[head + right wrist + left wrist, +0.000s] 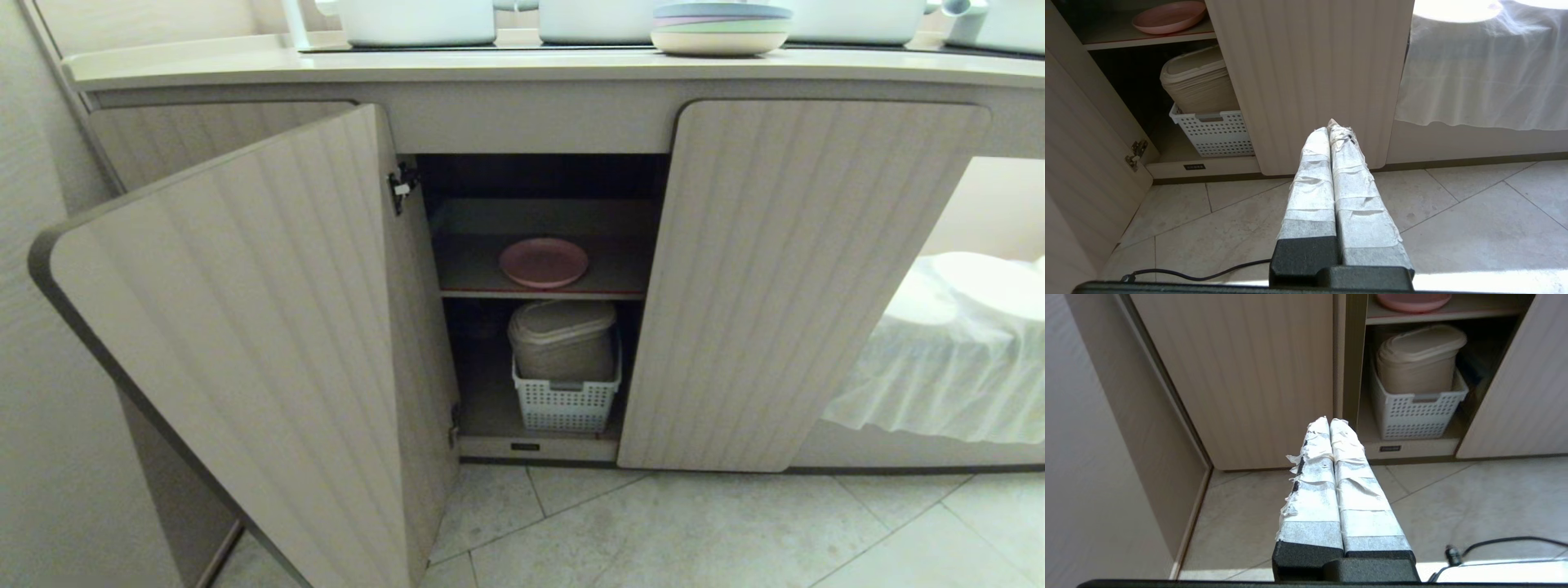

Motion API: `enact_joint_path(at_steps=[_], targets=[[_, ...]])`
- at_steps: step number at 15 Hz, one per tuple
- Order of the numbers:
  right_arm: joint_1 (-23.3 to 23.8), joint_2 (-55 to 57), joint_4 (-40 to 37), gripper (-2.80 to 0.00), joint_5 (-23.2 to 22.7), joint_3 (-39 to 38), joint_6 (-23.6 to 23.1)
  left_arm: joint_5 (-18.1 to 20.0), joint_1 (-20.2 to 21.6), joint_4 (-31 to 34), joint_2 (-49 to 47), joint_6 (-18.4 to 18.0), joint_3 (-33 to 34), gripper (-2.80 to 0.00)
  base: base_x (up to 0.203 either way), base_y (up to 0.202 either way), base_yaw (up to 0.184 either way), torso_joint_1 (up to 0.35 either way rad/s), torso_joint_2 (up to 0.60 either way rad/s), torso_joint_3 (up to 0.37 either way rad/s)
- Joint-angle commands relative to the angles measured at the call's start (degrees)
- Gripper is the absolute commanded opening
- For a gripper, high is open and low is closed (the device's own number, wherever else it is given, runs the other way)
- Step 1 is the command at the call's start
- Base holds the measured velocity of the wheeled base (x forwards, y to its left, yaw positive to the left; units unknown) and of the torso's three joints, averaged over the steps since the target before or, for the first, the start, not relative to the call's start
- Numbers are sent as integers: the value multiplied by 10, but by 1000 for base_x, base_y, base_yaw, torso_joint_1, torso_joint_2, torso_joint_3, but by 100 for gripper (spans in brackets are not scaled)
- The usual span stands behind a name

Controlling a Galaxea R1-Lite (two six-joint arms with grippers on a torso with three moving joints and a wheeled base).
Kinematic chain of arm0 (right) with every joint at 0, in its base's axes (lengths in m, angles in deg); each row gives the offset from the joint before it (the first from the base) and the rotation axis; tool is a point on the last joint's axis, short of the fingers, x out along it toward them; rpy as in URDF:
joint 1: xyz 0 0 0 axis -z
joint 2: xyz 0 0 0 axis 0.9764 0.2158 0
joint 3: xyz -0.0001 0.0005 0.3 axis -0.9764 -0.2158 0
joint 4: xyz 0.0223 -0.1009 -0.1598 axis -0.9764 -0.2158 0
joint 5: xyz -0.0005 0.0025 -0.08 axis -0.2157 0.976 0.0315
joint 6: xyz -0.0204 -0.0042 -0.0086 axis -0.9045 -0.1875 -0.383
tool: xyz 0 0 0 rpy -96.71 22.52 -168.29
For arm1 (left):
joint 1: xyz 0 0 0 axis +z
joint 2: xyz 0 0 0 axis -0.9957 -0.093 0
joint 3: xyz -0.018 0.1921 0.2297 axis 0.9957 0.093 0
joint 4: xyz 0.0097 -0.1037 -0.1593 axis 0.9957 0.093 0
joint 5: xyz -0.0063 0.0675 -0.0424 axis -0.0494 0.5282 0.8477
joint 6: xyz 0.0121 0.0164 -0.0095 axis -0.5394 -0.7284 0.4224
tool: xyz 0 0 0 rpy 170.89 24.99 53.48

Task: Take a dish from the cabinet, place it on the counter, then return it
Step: Close the cabinet door

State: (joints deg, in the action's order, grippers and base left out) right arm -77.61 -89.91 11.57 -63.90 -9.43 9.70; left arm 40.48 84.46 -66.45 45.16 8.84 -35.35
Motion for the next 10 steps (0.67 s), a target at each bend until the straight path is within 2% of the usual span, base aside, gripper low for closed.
enact_joint_path(at_steps=[1, 5, 10], targets=[[0, 0, 0, -280, 0, 0, 0, 0, -1, 0, -45, 1, -17, -280, 0, 0, 0, 0, 0, 0], [0, 0, 0, -280, 0, 0, 0, -3, 0, -8, -99, 2, -47, -280, 0, 0, 0, 0, 0, 0], [0, 0, 0, -280, 0, 0, 0, -9, 12, -116, -226, 0, -64, -280, 0, 0, 0, 0, 0, 0]])
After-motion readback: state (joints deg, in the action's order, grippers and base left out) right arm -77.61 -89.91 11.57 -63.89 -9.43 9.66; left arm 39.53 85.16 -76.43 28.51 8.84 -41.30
